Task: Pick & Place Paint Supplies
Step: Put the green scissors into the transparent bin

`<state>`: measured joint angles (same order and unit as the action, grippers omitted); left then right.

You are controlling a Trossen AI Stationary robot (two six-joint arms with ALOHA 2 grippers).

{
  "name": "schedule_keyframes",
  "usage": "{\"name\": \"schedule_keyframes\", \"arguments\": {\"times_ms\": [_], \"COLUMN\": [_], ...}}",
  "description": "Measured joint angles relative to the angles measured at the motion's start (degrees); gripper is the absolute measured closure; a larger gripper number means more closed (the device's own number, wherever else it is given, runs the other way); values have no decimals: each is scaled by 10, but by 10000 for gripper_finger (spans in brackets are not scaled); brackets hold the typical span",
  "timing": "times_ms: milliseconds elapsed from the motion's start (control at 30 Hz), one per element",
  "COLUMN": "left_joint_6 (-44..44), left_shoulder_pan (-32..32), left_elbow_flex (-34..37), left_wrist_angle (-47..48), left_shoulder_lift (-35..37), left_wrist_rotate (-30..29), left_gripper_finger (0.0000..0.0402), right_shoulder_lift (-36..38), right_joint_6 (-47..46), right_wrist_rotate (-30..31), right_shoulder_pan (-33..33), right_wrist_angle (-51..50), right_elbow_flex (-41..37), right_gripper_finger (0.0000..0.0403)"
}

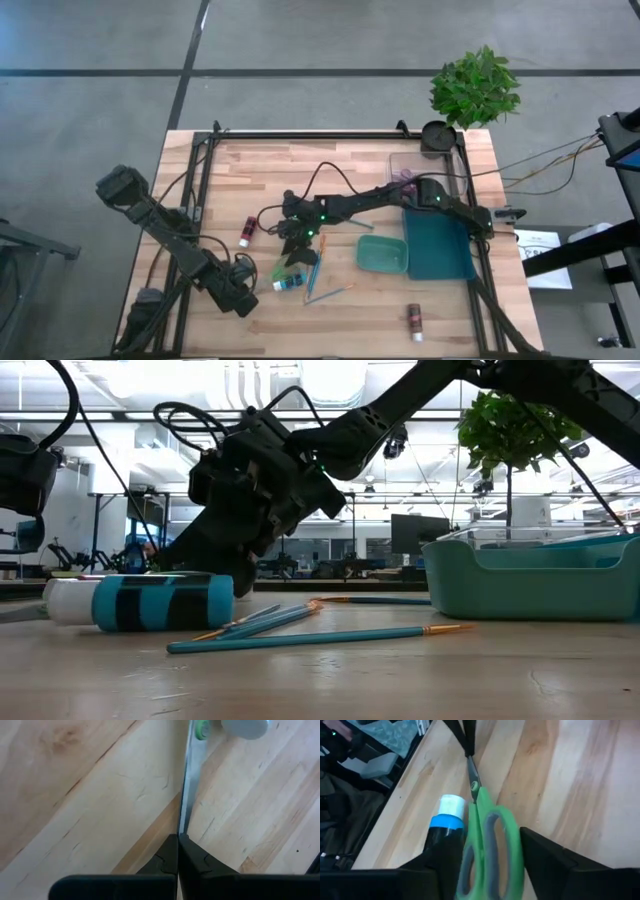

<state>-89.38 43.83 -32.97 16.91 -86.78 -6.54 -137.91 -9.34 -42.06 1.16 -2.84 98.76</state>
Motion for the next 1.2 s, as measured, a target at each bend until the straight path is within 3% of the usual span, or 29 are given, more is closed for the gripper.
{"name": "schedule_keyframes", "arguments": {"times_ms": [367, 633, 800, 1033, 1200], "left_joint_6": [-12, -8, 42, 103, 132], "left_shoulder_pan": [0, 0, 0, -2, -2], "left_elbow_flex": [0, 0, 5, 10, 9], "left_wrist_angle": [4, 4, -12, 7, 24], "left_shoulder_lift": [0, 0, 10, 67, 122], "left_wrist_rotate": [-26, -34, -35, -47, -88], "left_gripper_finger": [401, 401, 401, 385, 358], "right_shoulder_lift": [0, 2, 11, 37, 48], "right_joint_6": [33, 53, 68, 101, 115], "right_wrist_rotate": [22, 63, 77, 99, 105], "right_shoulder_pan": [-17, -19, -20, -20, -25], "right_wrist_angle": [-3, -6, -13, -64, -91], "right_elbow_flex": [-24, -26, -25, -20, -21], "right_gripper_finger": [376, 381, 381, 381, 381]}}
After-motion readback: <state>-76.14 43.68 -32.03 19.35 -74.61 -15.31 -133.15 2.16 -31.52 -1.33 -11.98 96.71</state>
